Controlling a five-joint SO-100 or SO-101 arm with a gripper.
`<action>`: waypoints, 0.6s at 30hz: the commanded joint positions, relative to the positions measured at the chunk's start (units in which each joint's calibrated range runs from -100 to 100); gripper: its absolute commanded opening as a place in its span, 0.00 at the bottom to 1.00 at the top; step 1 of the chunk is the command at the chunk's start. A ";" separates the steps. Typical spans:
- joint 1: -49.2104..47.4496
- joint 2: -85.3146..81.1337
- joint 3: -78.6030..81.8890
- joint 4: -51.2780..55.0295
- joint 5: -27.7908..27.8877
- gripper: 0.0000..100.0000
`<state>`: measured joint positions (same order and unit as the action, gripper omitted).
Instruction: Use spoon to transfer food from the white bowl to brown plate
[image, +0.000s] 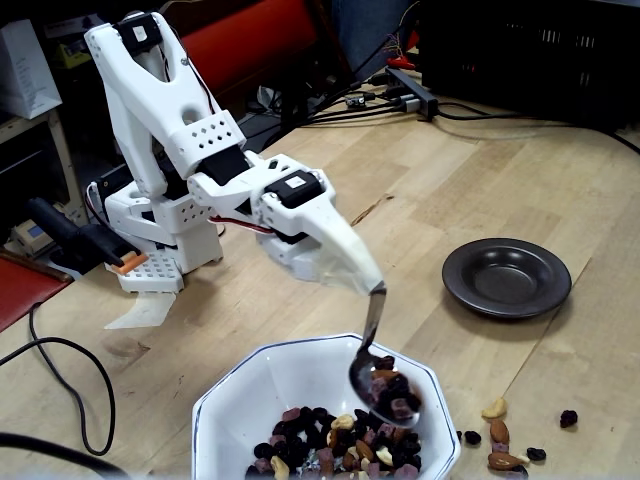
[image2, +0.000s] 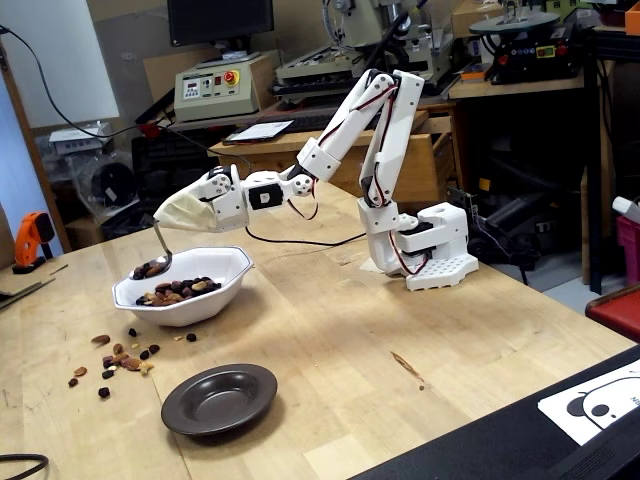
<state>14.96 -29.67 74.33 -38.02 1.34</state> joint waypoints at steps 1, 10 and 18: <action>1.78 -1.01 -3.97 -1.51 0.05 0.04; -1.11 -1.10 -4.15 -1.51 0.05 0.04; -6.30 -1.18 -4.15 -1.51 0.05 0.04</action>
<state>11.39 -29.67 74.33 -38.02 1.34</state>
